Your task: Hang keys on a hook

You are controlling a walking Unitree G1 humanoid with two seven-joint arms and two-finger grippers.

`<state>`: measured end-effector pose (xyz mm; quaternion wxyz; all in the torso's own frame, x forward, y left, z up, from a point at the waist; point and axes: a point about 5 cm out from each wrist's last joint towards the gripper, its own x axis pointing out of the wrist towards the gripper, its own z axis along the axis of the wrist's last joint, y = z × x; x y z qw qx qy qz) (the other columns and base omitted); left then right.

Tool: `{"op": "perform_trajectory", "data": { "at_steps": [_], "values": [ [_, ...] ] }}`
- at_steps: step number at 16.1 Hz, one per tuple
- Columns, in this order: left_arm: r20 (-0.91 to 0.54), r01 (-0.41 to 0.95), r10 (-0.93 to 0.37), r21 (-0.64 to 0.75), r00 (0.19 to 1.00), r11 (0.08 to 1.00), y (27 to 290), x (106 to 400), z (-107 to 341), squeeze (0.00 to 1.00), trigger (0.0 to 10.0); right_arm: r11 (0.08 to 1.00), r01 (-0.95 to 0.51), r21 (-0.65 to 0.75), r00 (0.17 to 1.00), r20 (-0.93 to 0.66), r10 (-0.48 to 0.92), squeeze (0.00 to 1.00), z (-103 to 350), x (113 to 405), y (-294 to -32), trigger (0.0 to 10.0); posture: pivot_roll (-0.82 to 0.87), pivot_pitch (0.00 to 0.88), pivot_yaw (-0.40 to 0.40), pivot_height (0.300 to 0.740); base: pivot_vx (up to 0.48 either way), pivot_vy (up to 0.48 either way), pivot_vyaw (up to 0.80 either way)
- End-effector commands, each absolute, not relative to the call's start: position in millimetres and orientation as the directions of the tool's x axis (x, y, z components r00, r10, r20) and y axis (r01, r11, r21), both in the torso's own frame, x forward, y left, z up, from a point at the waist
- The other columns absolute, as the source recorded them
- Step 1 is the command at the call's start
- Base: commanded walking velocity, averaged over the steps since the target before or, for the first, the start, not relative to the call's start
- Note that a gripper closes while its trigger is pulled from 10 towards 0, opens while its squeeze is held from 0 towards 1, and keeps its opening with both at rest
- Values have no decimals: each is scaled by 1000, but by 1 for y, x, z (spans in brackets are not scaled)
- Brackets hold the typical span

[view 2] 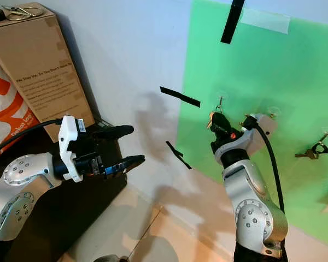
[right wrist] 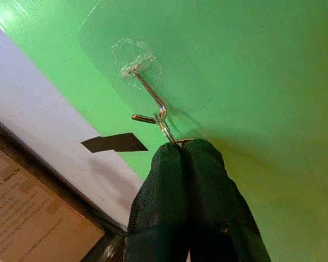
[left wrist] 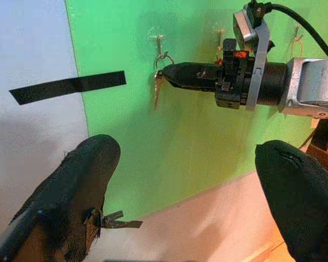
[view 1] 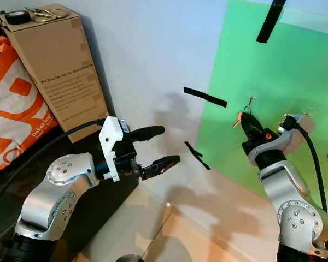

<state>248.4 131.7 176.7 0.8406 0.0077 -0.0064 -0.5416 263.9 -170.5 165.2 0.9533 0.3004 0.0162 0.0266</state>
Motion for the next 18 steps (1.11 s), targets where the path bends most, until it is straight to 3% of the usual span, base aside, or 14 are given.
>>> {"op": "perform_trajectory", "data": {
  "at_steps": [1,2,3,8,11,13,14,15,17,18],
  "values": [
    [-7,915,-916,38,401,401,131,250,179,0,10000,818,-14,575,998,-46,49,0,160,264,-172,10000,3,0,51,740,0,0,0],
    [-7,915,-916,39,402,401,131,250,179,0,10000,823,-14,568,998,-41,45,125,161,265,-172,10000,3,0,51,740,0,0,0],
    [-6,915,-916,38,402,401,131,251,180,0,10000,834,-2,552,998,-46,32,1000,160,266,-174,10000,3,0,51,740,0,0,0],
    [-1,914,-914,37,405,405,129,251,180,0,10000,859,-24,511,999,-30,45,1000,159,264,-175,10000,2,0,47,740,0,0,0],
    [6,905,-905,28,425,425,130,250,179,0,10000,963,-46,265,993,-89,72,1000,148,256,-172,10000,-4,0,36,740,0,0,0],
    [15,872,-872,-10,489,489,139,247,173,0,10000,984,-106,140,986,-111,122,1000,144,249,-168,10000,-6,0,31,740,0,0,0],
    [-26,824,-824,-14,566,566,148,249,164,0,10000,985,-130,109,982,-122,143,1000,143,245,-166,10000,-10,0,25,740,0,0,0],
    [-164,685,-671,47,723,727,169,254,139,0,10000,986,-161,48,978,-127,166,1000,142,241,-165,10000,-7,0,15,740,0,0,0],
    [-255,465,-421,151,871,872,193,254,108,0,10000,992,-125,19,984,-125,127,1000,133,243,-168,10000,1,0,-14,740,0,0,0],
    [-232,327,-285,170,930,930,200,253,99,0,10000,996,-85,9,985,-150,85,0,120,244,-170,10000,7,0,-24,740,0,0,0]
  ]
}}
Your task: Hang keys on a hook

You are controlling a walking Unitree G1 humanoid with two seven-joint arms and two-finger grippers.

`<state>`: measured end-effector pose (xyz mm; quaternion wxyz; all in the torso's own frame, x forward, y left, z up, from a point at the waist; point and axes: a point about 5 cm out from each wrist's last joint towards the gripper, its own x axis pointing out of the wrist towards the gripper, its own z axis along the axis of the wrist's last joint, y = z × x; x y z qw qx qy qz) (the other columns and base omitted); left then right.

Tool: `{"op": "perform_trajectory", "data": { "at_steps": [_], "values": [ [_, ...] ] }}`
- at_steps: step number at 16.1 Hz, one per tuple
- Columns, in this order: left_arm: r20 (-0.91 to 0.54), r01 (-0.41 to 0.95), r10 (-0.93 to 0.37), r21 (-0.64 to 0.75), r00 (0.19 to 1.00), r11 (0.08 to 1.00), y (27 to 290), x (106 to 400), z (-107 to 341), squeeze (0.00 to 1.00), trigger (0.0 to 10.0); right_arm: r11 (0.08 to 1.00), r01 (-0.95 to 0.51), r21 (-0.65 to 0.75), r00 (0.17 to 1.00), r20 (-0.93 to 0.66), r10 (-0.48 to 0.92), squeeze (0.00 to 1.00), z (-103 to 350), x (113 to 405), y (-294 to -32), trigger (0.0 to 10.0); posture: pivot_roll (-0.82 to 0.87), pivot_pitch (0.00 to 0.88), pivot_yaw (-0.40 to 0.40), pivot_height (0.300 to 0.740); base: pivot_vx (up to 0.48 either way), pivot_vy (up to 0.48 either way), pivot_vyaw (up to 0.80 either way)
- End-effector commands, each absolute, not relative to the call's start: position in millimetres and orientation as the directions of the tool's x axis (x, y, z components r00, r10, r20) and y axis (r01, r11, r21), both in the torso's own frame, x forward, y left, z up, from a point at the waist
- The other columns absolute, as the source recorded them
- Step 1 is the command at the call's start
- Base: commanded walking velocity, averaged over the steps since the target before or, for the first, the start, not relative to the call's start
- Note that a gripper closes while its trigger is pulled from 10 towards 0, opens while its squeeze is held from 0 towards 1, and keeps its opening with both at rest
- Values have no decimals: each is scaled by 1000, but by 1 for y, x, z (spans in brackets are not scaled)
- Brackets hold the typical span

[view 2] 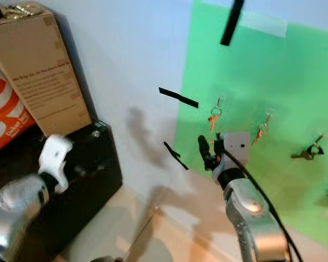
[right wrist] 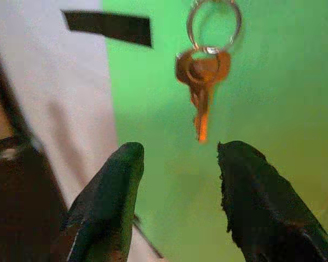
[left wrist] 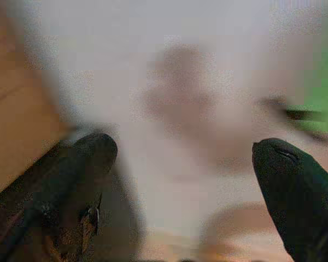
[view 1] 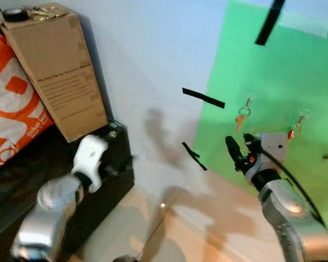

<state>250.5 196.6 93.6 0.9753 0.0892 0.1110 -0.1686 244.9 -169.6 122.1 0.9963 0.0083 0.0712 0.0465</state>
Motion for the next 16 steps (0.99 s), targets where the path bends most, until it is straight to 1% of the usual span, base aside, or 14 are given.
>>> {"op": "perform_trajectory", "data": {
  "at_steps": [1,2,3,4,5,6,8,11,13,16],
  "values": [
    [-207,237,-194,206,959,949,203,249,90,0,10000,997,-77,8,980,-184,77,0,105,244,-168,10000,9,0,-31,740,0,0,0],
    [-205,220,-175,227,963,949,203,246,87,0,10000,997,-75,10,977,-199,76,0,99,243,-167,10000,14,0,-38,740,0,0,0],
    [-217,212,-159,245,963,946,197,236,73,0,10000,997,-61,36,961,-269,68,0,74,237,-166,10000,18,0,-46,740,0,0,0],
    [-232,240,-190,207,954,948,190,229,62,0,10000,997,-60,52,939,-336,74,0,53,230,-164,10000,17,0,-44,740,0,0,0],
    [-243,249,-205,168,948,954,187,227,55,0,10000,995,-66,71,923,-374,88,0,38,225,-163,10000,10,0,-38,740,0,0,0],
    [-242,244,-202,160,949,956,187,227,53,0,10000,994,-67,82,918,-385,94,0,32,223,-162,10000,10,0,-38,740,0,0,0],
    [-249,289,-241,180,938,940,185,232,49,0,10000,995,-53,86,894,-440,86,0,13,214,-160,10000,-12,0,-3,740,0,0,0],
    [-253,329,-283,165,925,930,178,228,41,0,10000,995,-64,83,917,-389,91,0,19,217,-159,10000,-58,0,6,740,0,0,0],
    [-260,319,-280,124,924,939,174,225,34,0,10000,996,-61,68,916,-393,83,0,15,219,-163,10000,-69,0,6,740,0,0,0],
    [-260,319,-280,124,924,939,174,225,34,0,10000,996,-61,68,916,-393,83,0,15,219,-163,10000,-69,0,6,740,0,0,0]
  ]
}}
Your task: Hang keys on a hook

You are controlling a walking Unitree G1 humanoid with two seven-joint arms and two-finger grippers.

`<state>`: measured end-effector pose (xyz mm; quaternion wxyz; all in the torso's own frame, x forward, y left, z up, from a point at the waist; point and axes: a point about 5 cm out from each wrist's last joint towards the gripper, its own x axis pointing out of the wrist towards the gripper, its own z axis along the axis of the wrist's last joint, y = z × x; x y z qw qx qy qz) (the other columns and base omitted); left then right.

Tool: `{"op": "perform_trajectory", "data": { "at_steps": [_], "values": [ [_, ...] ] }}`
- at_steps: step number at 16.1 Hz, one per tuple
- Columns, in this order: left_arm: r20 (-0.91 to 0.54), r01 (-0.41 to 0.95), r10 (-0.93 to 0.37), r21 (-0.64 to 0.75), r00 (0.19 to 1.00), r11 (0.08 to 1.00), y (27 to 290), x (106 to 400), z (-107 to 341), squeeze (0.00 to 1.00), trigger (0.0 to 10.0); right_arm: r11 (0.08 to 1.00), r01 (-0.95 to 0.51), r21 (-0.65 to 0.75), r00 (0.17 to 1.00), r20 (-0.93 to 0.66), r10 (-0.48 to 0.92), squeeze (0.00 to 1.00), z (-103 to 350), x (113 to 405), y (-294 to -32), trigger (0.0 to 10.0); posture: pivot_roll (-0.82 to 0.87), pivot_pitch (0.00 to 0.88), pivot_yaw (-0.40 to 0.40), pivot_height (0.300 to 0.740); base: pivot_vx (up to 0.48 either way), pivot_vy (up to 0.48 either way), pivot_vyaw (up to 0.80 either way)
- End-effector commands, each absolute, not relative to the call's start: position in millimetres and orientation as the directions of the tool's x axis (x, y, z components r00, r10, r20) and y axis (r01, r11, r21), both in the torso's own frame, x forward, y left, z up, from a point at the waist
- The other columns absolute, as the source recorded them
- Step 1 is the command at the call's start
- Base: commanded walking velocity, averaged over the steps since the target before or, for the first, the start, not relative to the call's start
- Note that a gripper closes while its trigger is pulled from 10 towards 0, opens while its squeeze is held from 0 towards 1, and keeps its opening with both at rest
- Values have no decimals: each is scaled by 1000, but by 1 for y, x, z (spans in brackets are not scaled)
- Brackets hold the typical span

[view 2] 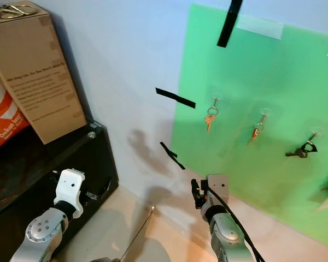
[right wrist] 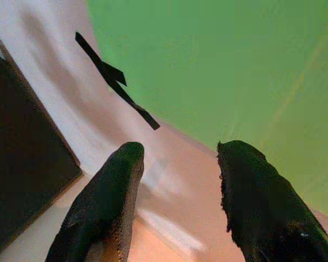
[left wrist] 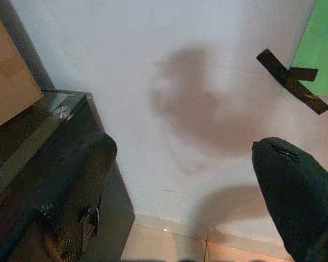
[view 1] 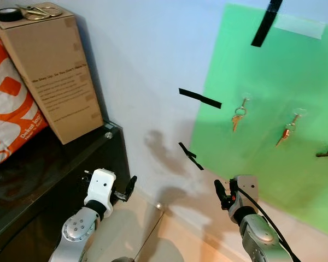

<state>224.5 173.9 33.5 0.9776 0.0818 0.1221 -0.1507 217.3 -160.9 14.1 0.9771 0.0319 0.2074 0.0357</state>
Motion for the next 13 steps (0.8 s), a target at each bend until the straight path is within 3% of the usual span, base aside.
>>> {"op": "perform_trajectory", "data": {
  "at_steps": [1,13],
  "values": [
    [-260,319,-280,124,924,939,174,225,34,0,10000,996,-61,68,916,-393,83,0,15,219,-163,10000,-69,0,6,740,0,0,0],
    [-260,319,-280,124,924,939,174,225,34,0,10000,996,-61,68,916,-393,83,0,15,219,-163,10000,-69,0,6,740,0,0,0]
  ]
}}
